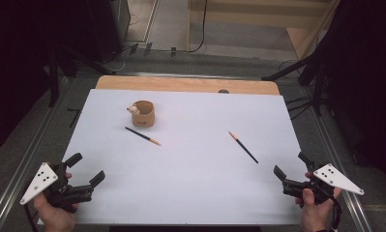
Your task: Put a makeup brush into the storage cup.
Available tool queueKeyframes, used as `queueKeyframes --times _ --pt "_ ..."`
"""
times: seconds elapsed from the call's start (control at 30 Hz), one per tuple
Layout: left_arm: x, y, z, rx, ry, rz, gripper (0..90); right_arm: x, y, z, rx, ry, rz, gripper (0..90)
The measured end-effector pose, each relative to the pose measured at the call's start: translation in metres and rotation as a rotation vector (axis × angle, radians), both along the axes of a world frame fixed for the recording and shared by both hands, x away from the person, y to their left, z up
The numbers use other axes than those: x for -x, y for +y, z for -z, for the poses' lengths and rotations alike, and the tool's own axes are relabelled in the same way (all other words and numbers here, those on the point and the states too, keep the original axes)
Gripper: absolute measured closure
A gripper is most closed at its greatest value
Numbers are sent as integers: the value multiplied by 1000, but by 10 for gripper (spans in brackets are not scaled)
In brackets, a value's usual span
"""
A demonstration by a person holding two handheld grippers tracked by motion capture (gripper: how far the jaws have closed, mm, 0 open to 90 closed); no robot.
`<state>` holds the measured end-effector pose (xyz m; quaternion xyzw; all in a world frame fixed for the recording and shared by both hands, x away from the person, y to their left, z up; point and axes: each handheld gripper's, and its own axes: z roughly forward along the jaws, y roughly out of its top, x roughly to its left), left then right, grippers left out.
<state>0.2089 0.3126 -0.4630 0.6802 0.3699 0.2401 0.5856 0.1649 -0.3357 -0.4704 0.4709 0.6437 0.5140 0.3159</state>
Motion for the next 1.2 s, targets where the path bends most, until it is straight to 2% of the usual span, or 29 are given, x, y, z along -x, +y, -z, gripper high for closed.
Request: queueKeyframes --times 0.2,0.3,0.4,0.5,0.63,0.77,1.0,1.2 --pt "0 -1 0 2 0 -3 0 -2 1 -3 -7 4 -14 40" --pt "0 -2 -2 17 -3 -13 0 -4 2 -5 -5 7 -22 46" --pt "-1 -5 -1 14 -2 -7 0 -7 5 -9 17 16 -27 55" --pt "-2 -7 -1 9 2 1 0 -10 7 -10 15 25 -35 55" --pt "-3 -7 0 12 1 5 0 -20 12 -18 23 37 -48 59" --pt "-4 -7 0 15 2 7 0 -28 17 -26 31 31 -61 61" --pt "-7 -9 1 19 5 15 0 -43 28 -33 37 33 -75 63" --pt "-7 -9 2 18 6 12 0 -61 38 -38 55 53 -91 62"
